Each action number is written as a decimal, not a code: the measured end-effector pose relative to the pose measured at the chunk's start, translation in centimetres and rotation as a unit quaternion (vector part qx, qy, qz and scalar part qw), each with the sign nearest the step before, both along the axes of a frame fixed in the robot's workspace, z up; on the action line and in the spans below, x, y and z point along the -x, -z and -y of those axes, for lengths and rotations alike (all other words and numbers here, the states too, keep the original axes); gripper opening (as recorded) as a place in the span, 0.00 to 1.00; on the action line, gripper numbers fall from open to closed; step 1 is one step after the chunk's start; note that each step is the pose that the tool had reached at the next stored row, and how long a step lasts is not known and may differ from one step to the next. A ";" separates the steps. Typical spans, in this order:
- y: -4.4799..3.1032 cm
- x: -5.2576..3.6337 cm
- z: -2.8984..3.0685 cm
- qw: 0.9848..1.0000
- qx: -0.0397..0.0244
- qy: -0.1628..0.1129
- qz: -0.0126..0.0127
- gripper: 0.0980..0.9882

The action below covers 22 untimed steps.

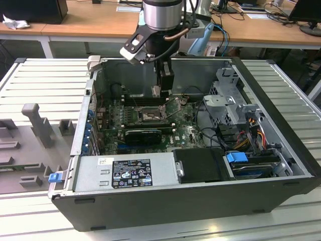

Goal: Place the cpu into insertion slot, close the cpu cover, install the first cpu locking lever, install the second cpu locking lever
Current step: 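Place the cpu into insertion slot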

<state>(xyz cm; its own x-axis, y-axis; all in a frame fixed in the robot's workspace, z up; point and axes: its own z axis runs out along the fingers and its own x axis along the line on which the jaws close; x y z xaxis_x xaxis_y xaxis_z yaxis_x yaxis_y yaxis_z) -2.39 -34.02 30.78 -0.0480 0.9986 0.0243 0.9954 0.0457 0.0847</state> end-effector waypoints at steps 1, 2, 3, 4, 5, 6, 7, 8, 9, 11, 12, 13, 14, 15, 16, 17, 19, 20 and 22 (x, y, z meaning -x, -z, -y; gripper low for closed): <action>0.03 0.00 -0.02 1.000 0.000 0.000 0.000 0.48; 0.08 0.01 -0.06 1.000 0.000 0.001 0.000 0.48; 0.16 0.01 -0.13 1.000 0.000 0.002 0.000 0.48; 0.45 0.00 -0.28 1.000 0.000 0.002 -0.001 0.48; 0.65 0.00 -0.29 1.000 0.000 0.003 -0.001 0.48; 0.82 0.01 -0.30 1.000 0.000 0.004 -0.001 0.48; 1.09 0.01 -0.30 1.000 0.000 0.004 -0.001 0.48; 1.25 0.02 -0.30 1.000 0.000 0.004 -0.001 0.48; 1.50 0.02 -0.31 1.000 0.000 0.004 -0.001 0.48; 1.91 0.07 -0.35 1.000 0.000 0.004 -0.001 0.48; 2.09 0.19 -0.36 1.000 0.000 0.004 -0.001 0.48; 2.35 0.76 -0.43 1.000 0.000 0.004 0.000 0.48; 2.54 0.98 -0.61 1.000 0.000 0.004 0.000 0.48; 2.71 1.02 -0.78 1.000 0.000 0.004 0.000 0.48; 3.20 1.09 -1.33 1.000 0.000 0.005 0.000 0.48; 3.54 1.31 -1.51 1.000 0.000 0.005 0.000 0.48; 4.09 2.15 -1.56 1.000 0.000 0.005 0.000 0.48; 4.28 2.38 -1.57 1.000 0.000 0.005 0.000 0.48; 4.72 2.70 -1.62 1.000 0.000 0.005 0.000 0.48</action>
